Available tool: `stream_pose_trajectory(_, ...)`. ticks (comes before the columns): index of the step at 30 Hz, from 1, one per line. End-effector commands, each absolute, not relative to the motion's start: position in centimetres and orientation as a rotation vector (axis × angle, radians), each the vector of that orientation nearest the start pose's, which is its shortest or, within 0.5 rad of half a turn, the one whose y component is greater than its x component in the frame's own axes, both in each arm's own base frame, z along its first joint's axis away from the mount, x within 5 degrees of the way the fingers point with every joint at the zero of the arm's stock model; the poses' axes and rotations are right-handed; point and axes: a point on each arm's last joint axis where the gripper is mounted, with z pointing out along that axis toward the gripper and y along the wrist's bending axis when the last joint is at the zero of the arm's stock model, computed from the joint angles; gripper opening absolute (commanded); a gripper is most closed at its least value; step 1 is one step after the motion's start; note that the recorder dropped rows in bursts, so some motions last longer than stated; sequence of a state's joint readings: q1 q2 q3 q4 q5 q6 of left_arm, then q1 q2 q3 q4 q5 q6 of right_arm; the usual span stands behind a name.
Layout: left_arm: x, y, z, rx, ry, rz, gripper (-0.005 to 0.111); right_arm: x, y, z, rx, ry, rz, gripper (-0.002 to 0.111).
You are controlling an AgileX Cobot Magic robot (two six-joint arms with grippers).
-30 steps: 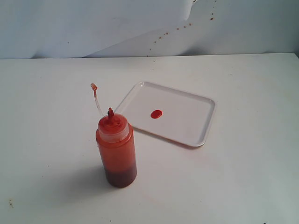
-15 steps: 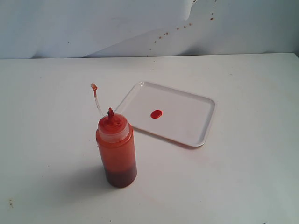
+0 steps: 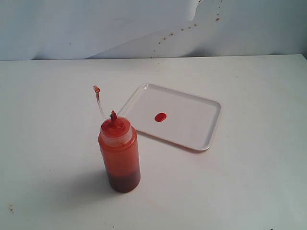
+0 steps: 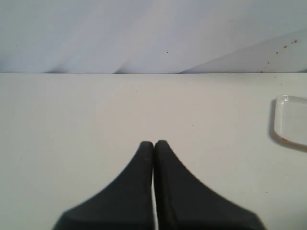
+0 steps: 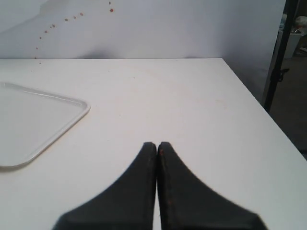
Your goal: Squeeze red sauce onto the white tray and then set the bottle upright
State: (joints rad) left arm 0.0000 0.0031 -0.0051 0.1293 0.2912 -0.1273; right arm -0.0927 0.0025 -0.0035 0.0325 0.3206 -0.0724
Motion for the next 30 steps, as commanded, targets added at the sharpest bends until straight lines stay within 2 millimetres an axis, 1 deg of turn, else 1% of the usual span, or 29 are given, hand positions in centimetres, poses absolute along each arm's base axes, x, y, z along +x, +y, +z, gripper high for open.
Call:
stream_pose_trajectory(1, 5.47, 0.33, 18.75, -0.028, 1.767, 0.031, 0.001, 5.35, -0.35, 18.27, 0.003, 1.823, -0.094, 0.0)
stream_pose_trajectory(6, 5.47, 0.33, 18.75, -0.024, 1.767, 0.034, 0.001, 5.35, -0.23, 18.22, -0.029, 1.827, -0.084, 0.0)
stream_pose_trajectory(30, 5.47, 0.33, 18.75, -0.024, 1.767, 0.034, 0.001, 5.34, -0.22, 18.21, -0.027, 1.829, -0.082, 0.0)
